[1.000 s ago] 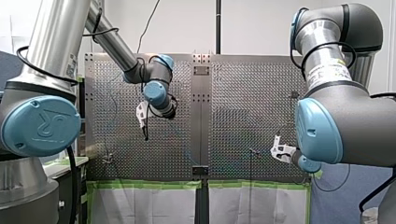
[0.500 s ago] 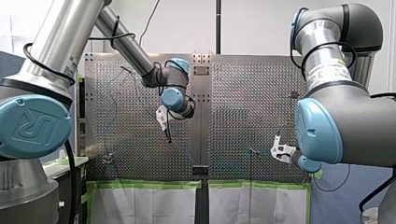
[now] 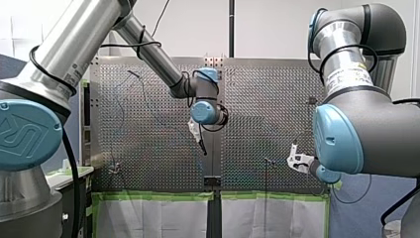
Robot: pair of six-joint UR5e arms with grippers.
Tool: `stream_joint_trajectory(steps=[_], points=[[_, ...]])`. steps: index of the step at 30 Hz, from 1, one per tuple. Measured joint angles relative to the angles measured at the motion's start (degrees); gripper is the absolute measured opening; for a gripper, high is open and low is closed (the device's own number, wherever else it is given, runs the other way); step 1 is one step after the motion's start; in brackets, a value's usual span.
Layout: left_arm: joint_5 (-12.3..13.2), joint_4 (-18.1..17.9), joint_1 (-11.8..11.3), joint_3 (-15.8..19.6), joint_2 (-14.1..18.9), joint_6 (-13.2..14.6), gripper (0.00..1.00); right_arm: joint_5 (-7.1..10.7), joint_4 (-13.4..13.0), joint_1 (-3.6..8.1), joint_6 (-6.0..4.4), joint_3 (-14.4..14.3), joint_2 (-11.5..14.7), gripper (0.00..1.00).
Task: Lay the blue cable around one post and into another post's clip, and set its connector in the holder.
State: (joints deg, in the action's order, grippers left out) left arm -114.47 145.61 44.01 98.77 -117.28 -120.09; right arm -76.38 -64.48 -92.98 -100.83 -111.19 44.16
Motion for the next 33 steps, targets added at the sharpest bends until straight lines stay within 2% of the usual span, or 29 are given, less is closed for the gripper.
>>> stream_joint_trajectory(steps=[8, 13, 18, 23, 28, 33], points=[[2.1, -4.2, 4.2, -3.2, -4.2, -3.9, 1.00, 0.00, 0.3, 0.11, 0.02, 0.0, 0.0, 0.00], [2.0, -6.8, 6.0, -5.7, -6.8, -5.6, 1.00, -0.01, 0.4, 0.20, 0.07, 0.0, 0.0, 0.00], [0.3, -9.5, 5.3, -6.8, -9.5, -7.5, 1.00, 0.00, 0.4, 0.30, 0.09, 0.0, 0.0, 0.00], [-0.2, -10.5, 3.1, -6.7, -12.0, -9.0, 1.00, 0.00, 0.4, 0.36, 0.09, 0.0, 0.0, 0.00], [1.6, -9.2, 1.2, -6.7, -14.4, -7.6, 1.00, -0.01, 0.4, 0.37, 0.09, 0.0, 0.0, 0.00], [4.0, -8.9, 2.0, -6.6, -16.9, -5.2, 1.00, -0.06, 0.4, 0.38, 0.09, 0.0, 0.0, 0.00]])
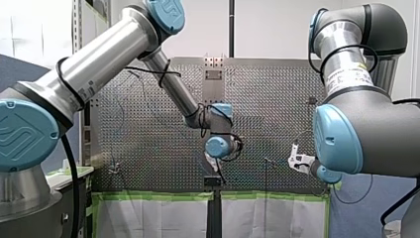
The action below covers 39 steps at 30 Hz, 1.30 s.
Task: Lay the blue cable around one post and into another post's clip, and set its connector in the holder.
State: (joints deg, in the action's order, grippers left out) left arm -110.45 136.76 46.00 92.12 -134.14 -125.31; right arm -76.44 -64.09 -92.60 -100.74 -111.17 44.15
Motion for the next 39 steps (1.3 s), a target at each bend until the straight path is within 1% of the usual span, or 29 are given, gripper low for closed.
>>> stream_joint_trajectory(steps=[4, 8, 14, 16, 19, 27, 30, 34, 39], points=[[1.3, -0.3, 1.6, 0.0, -1.9, 1.9, 1.00, -0.02, 0.0, 0.01, 0.00, 0.0, 0.0, 0.00], [2.0, -1.8, 3.4, 0.0, -3.9, 3.9, 1.00, -0.03, 0.0, 0.00, 0.00, 0.0, 0.0, 0.00], [3.4, -4.4, 4.1, 0.0, -6.9, 4.4, 1.00, -0.03, 0.0, -0.22, 0.00, 0.0, 0.0, 0.00], [3.6, -4.8, 4.1, 0.0, -7.7, 4.4, 1.00, -0.03, 0.0, -0.24, 0.00, 0.0, 0.0, 0.00], [4.6, -5.8, 3.7, -0.8, -9.1, 3.5, 1.00, -0.03, 0.0, -0.26, 0.00, 0.0, 0.0, 0.00], [7.8, -9.2, 2.9, -2.6, -12.9, -0.1, 1.00, -0.03, 0.0, -0.40, 0.00, 0.0, 0.0, 0.00], [7.5, -9.1, 3.0, -3.1, -14.2, -0.6, 1.00, -0.03, 0.1, -0.42, 0.00, 0.0, 0.0, 0.00], [6.1, -8.2, 3.4, -3.4, -15.9, -0.5, 1.00, -0.03, 0.1, -0.43, 0.00, 0.0, 0.0, 0.00], [3.7, -6.8, 4.0, -4.7, -18.3, 0.8, 1.00, -0.03, 0.1, -0.43, 0.00, 0.0, 0.0, 0.00]])
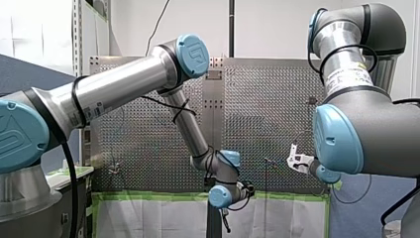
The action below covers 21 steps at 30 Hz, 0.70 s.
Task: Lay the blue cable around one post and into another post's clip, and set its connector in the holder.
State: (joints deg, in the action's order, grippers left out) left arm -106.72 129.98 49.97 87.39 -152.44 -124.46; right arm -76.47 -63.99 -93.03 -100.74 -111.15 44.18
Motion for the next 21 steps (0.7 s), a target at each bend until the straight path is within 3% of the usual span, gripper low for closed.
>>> stream_joint_trajectory(steps=[6, 15, 21], points=[[-2.7, 2.5, 0.4, -2.1, -2.7, 1.7, 1.00, -0.03, 0.3, 0.00, 0.12, 0.0, 0.0, 0.00], [-7.1, 6.5, 0.3, -3.6, -7.0, 1.2, 1.00, -0.09, 0.6, 0.00, 0.17, 0.0, 0.0, 0.00], [-10.7, 8.3, 0.7, -3.7, -5.8, 1.6, 1.00, -0.09, 0.6, 0.00, 0.18, 0.0, 0.0, 0.00]])
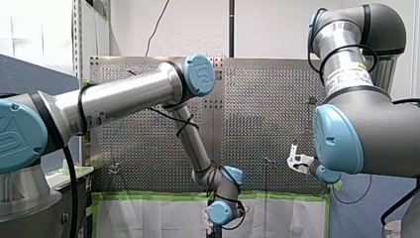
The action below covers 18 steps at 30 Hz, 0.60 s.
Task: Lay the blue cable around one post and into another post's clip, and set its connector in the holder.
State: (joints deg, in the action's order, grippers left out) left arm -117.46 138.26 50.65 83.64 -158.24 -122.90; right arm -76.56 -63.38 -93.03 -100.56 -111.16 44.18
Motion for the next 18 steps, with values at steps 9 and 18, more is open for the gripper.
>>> stream_joint_trajectory(steps=[9, 18], points=[[-4.6, 2.8, 0.4, -0.1, 4.4, 3.7, 1.00, -0.01, 0.0, 0.00, 0.00, 0.0, 0.0, 0.00], [-9.4, 2.0, -1.3, -0.3, 7.1, 7.4, 1.00, -0.01, 0.0, 0.00, 0.00, 0.0, 0.0, 0.00]])
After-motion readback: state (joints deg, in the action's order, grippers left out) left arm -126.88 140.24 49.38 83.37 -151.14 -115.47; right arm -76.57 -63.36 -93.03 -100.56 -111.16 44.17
